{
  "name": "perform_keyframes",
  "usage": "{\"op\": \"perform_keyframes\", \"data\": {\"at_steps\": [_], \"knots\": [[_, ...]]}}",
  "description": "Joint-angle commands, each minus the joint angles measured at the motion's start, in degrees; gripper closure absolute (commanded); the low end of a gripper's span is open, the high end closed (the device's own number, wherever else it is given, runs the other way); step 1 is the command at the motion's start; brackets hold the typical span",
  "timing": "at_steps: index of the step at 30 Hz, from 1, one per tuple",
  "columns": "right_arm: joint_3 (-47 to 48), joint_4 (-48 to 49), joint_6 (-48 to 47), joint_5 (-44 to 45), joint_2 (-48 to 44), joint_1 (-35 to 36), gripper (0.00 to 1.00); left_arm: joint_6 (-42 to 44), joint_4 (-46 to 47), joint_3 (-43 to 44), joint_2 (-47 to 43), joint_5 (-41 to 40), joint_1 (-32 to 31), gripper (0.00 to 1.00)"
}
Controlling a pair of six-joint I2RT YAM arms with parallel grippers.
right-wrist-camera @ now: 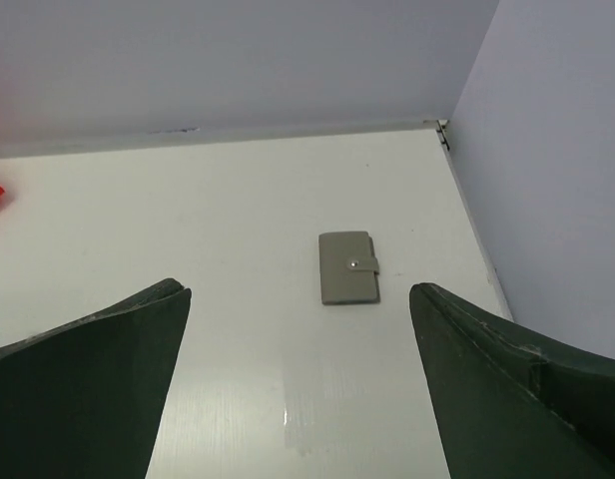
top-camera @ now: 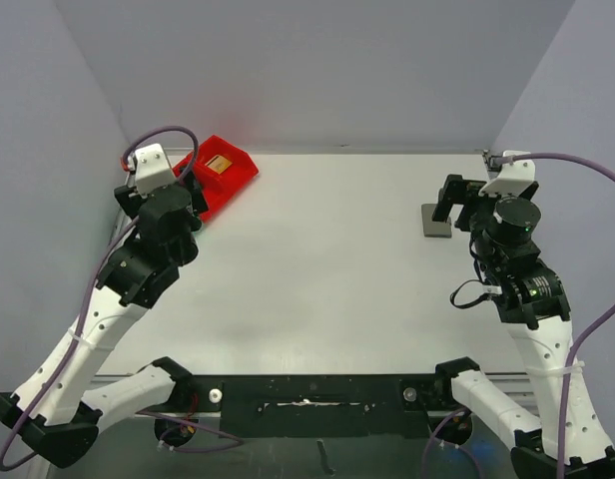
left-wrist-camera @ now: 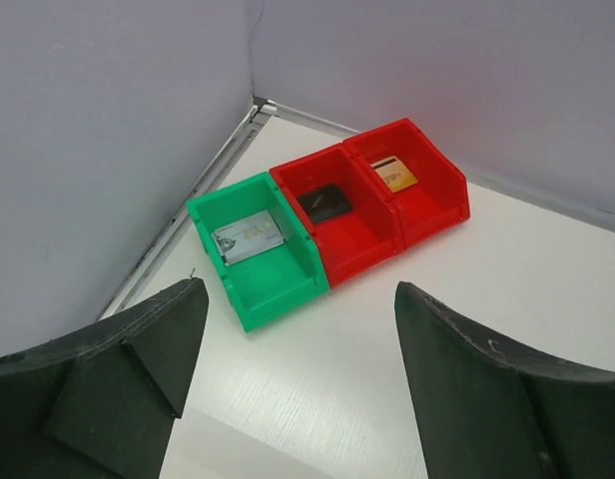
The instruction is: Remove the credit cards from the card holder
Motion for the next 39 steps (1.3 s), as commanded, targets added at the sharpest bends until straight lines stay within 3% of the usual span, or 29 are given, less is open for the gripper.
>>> {"op": "perform_keyframes", "data": {"at_steps": [1, 7, 11, 15, 19, 24, 31, 39], "knots": [[-3.79, 3.52, 1.75, -9.04, -1.42, -5.14, 0.02, -1.59, 3.85, 0.85, 2.87, 2.98, 4.51, 0.24], [-8.93, 4.38, 3.10, -16.48, -1.75, -11.06, 0.02, -1.54, 2.96, 1.90, 9.40, 18.25, 10.53, 0.24], [-11.04, 4.70, 3.77, -20.03, -1.89, -13.57, 0.02, -6.55, 1.44, 2.44, 14.51, 30.14, 17.32, 0.22], [-11.69, 4.04, 4.19, -22.12, -1.76, -14.97, 0.02, -14.40, 4.67, 1.48, 20.40, 51.40, 27.86, 0.20], [-12.27, 4.10, 4.92, -23.69, -1.85, -15.81, 0.02, -18.14, 4.15, 5.13, 29.04, 59.12, 33.34, 0.20], [-11.98, 3.94, 5.58, -25.15, -1.91, -16.29, 0.02, -22.11, 2.11, 12.75, 39.83, 60.73, 36.19, 0.23], [-11.80, 2.93, 5.43, -24.94, -3.21, -16.63, 0.02, -24.48, -4.18, 25.29, 53.10, 54.27, 37.01, 0.25], [-11.47, 1.56, 4.93, -24.11, -4.14, -16.90, 0.02, -23.18, -9.01, 29.82, 57.35, 47.07, 37.31, 0.28]]}}
